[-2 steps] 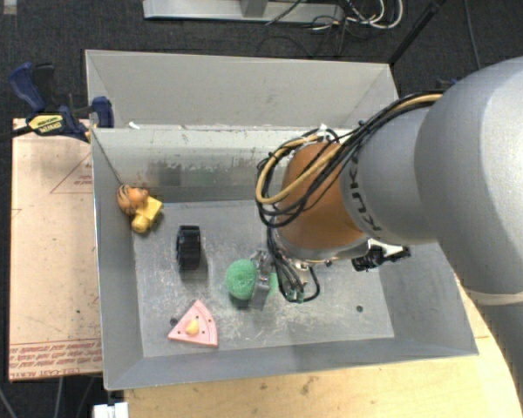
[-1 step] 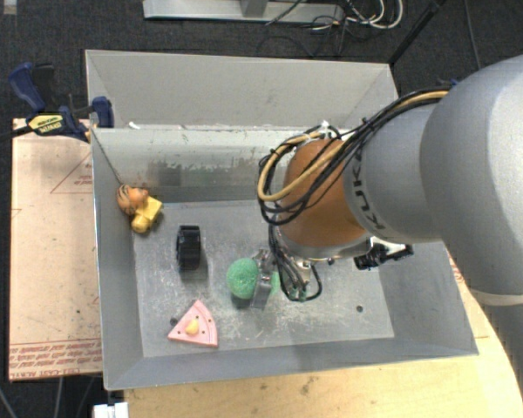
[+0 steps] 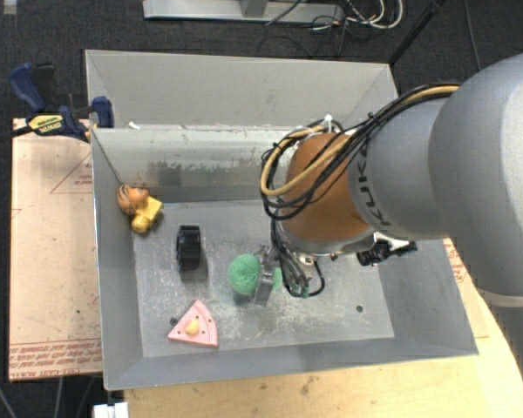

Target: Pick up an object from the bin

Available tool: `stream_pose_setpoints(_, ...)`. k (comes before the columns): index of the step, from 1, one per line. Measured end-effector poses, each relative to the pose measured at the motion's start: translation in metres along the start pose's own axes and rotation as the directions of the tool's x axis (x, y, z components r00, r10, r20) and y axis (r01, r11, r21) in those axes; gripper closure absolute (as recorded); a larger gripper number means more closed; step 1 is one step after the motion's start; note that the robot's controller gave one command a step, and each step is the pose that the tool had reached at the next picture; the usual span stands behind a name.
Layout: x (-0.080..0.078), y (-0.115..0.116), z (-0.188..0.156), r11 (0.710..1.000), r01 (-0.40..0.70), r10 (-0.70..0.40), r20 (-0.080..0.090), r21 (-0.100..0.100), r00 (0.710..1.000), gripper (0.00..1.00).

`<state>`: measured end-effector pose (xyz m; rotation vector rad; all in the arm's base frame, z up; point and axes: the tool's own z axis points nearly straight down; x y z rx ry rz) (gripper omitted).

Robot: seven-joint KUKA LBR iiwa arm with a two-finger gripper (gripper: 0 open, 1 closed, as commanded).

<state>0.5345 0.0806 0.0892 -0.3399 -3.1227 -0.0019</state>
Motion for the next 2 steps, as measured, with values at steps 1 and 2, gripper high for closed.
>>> stream_pose_setpoints(1, -0.0011, 0.0004, -0.0071, 1.0, 0.0, 0.0, 0.003, -0.001, 1.0, 1.0)
stream_pose_setpoints(2, -0.0009, 0.0004, -0.0109, 1.0, 0.0, 0.0, 0.003, -0.001, 1.0, 1.0)
